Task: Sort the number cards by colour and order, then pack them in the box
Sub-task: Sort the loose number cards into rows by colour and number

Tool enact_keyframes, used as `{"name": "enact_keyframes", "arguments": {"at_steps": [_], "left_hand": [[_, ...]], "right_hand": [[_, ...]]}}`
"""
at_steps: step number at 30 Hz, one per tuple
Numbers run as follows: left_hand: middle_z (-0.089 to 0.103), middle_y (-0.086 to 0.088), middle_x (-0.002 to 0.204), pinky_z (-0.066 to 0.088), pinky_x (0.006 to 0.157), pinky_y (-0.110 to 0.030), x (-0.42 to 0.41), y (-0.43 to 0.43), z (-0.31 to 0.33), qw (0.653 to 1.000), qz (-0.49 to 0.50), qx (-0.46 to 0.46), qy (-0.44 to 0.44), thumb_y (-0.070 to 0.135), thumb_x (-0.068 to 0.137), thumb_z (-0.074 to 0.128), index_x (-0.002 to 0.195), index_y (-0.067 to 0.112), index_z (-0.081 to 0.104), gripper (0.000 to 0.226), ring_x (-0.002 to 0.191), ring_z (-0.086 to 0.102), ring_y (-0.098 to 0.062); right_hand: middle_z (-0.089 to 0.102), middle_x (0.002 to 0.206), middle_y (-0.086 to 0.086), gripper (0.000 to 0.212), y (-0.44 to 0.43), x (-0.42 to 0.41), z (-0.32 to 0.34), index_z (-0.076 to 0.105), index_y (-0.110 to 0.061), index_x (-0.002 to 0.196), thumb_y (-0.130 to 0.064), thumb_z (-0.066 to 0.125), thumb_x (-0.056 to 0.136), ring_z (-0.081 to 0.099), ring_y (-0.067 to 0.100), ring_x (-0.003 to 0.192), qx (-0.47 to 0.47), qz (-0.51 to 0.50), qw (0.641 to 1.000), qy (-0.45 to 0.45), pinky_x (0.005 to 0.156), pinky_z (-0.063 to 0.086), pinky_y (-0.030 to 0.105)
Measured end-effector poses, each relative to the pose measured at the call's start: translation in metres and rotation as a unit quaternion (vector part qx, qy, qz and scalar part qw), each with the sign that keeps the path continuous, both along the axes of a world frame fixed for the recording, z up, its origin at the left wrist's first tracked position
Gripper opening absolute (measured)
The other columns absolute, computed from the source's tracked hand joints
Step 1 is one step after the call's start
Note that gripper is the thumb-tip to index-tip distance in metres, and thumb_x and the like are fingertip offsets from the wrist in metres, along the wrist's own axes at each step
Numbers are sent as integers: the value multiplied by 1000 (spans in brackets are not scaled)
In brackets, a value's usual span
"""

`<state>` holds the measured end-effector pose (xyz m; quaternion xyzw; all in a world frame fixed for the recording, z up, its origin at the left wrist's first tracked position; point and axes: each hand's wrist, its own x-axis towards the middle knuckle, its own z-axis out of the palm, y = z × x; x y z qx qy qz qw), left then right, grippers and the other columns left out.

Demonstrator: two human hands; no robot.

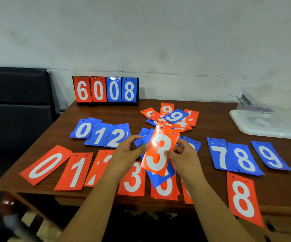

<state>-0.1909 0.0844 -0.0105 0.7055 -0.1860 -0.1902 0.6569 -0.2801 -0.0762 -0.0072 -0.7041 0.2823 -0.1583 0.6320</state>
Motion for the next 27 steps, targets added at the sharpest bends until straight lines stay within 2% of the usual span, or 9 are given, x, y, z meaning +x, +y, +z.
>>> {"name": "enact_keyframes", "arguments": {"at_steps": [3, 8, 10, 13, 15, 17, 19, 21, 27], "left_hand": [[74, -2, 99, 60, 76, -38, -12, 9, -6, 999, 1, 31, -17, 22, 80, 78, 105, 30, 61, 30, 84, 73, -20], [74, 0, 99, 61, 76, -41, -22, 28, -19, 995, 82, 50, 15, 25, 84, 75, 110, 32, 57, 33, 84, 74, -16], [73, 5, 100, 61, 76, -37, -24, 37, -23, 993, 96, 67, 9, 26, 86, 73, 113, 33, 57, 32, 87, 72, -13], [70, 11, 101, 59, 67, -24, -22, 54, -24, 987, 132, 87, -2, 25, 89, 69, 112, 31, 60, 25, 90, 68, -8], [69, 6, 109, 56, 67, -23, -16, 66, -23, 976, 198, 87, -5, 23, 91, 67, 113, 29, 60, 24, 94, 67, -9], [67, 4, 113, 55, 66, -24, -10, 78, -23, 966, 235, 110, -21, 20, 92, 66, 117, 28, 58, 27, 97, 65, -12], [62, 5, 110, 47, 60, -19, -11, 81, -23, 962, 208, 169, -57, 20, 92, 65, 121, 29, 54, 33, 98, 61, -13], [60, 4, 112, 45, 60, -16, -15, 74, -28, 960, 155, 219, -82, 19, 93, 64, 124, 31, 51, 35, 100, 57, -13], [64, 1, 119, 51, 80, -22, -22, 51, -47, 915, 104, 351, -167, 24, 94, 62, 123, 25, 58, 29, 99, 61, -12]], "right_hand": [[67, 105, -10, 18, 13, -9, -7, 59, -27, 107, -18, 65, 92, 64, 4, 87, 23, 18, 1000, 7, 67, 54, 19], [72, 99, -7, 6, 32, -19, -14, 66, -25, 93, -20, 66, 91, 71, 12, 86, 110, 55, 992, 24, 75, 60, 32], [75, 95, -4, 8, 39, -21, -14, 68, -23, 92, -24, 73, 85, 74, 14, 82, 96, 66, 992, 50, 76, 61, 37], [74, 89, -5, 19, 46, -21, -14, 68, -19, 92, -30, 78, 80, 74, 13, 75, 57, 62, 993, 78, 66, 61, 31], [70, 89, -5, 21, 45, -22, -13, 65, -19, 92, -34, 76, 82, 71, 12, 77, 23, 31, 995, 91, 62, 58, 27], [65, 92, -6, 22, 36, -23, -13, 62, -20, 94, -37, 73, 84, 67, 13, 83, 0, -25, 995, 93, 67, 59, 29], [65, 97, -3, 26, 24, -24, -15, 63, -20, 99, -38, 74, 83, 67, 16, 89, 9, -80, 993, 84, 75, 61, 38], [66, 98, -3, 31, 17, -26, -16, 65, -18, 103, -38, 75, 82, 67, 15, 87, 25, -110, 991, 78, 75, 61, 41], [64, 94, -5, 32, 12, -28, -15, 65, -18, 106, -37, 75, 82, 66, 13, 83, 33, -123, 989, 79, 64, 59, 29]]}}
